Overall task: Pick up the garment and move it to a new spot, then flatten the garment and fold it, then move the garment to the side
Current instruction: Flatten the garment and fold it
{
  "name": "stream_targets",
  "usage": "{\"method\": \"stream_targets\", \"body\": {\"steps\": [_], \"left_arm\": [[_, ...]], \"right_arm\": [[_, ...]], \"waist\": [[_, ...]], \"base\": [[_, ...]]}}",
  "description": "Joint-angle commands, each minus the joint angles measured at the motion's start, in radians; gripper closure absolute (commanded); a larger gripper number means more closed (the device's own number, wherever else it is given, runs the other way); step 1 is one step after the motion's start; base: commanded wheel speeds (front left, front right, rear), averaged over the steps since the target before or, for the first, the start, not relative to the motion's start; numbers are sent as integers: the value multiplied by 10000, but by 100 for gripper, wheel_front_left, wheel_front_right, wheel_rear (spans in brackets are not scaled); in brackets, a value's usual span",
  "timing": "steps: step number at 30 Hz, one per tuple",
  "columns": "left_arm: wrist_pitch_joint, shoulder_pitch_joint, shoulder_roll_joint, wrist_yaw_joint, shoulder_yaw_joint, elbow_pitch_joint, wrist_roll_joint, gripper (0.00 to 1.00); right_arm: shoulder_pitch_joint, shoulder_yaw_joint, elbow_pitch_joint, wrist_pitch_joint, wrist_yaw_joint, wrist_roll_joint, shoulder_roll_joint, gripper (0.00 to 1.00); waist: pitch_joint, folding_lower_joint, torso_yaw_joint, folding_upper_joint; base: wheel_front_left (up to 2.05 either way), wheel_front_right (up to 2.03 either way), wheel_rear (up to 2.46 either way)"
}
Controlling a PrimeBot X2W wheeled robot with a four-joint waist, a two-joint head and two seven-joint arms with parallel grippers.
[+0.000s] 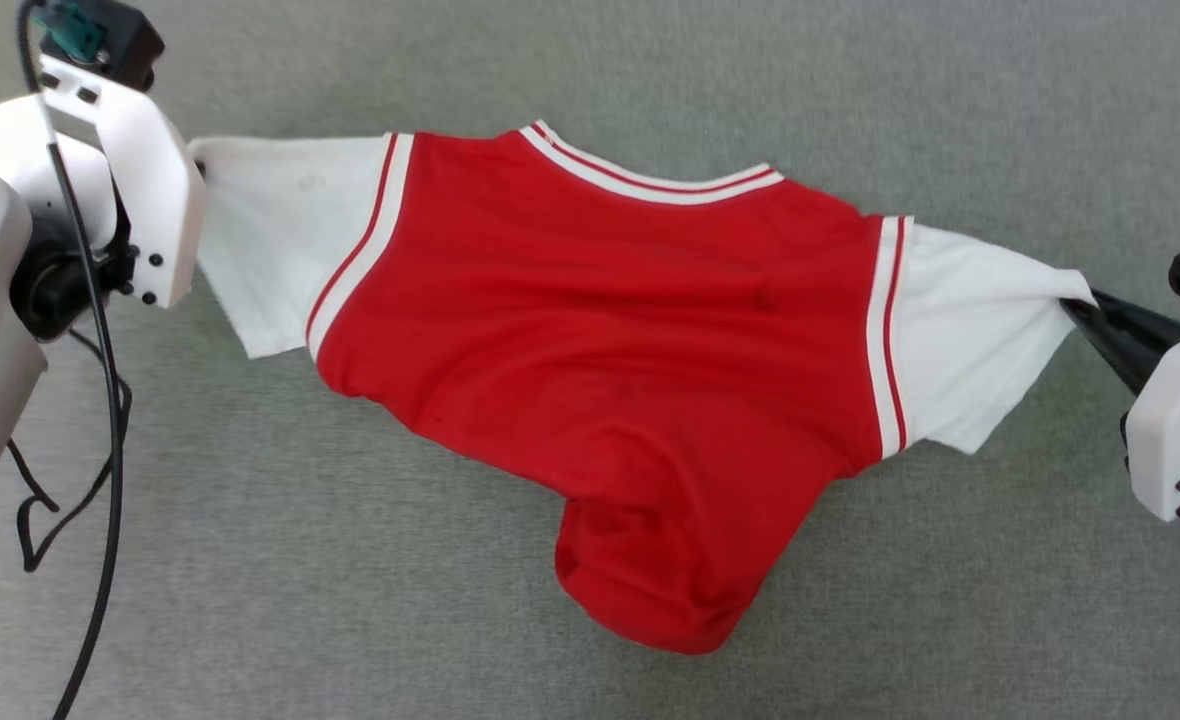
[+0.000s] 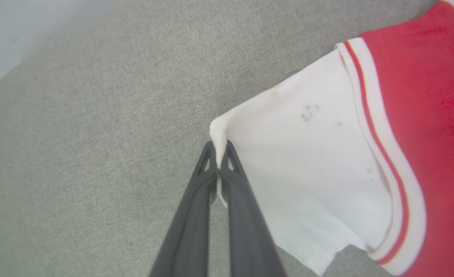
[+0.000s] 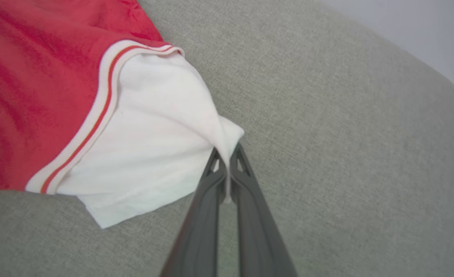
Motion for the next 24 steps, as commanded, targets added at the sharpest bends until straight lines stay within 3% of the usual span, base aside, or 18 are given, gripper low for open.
{"method": "stream_targets", "body": {"steps": [1, 14, 24], "left_arm": [[-445, -178, 62, 0, -113, -28, 143, 100], [-3007, -926, 299, 0, -672, -1021, 492, 100], [-3804, -1868, 218, 274, -232, -1866, 722, 100]], "right_arm": [[-189, 10, 39, -185, -12, -8, -31, 100], [-1115, -396, 238, -1121, -12, -201, -268, 100], [-2784, -689, 181, -1090, -12, -290, -249, 100]], "waist": [[-519, -1, 261, 0], [-2131, -1, 1002, 0], [-2324, -1, 1184, 0]], "base": [[0, 0, 0], [0, 0, 0], [0, 0, 0]]}}
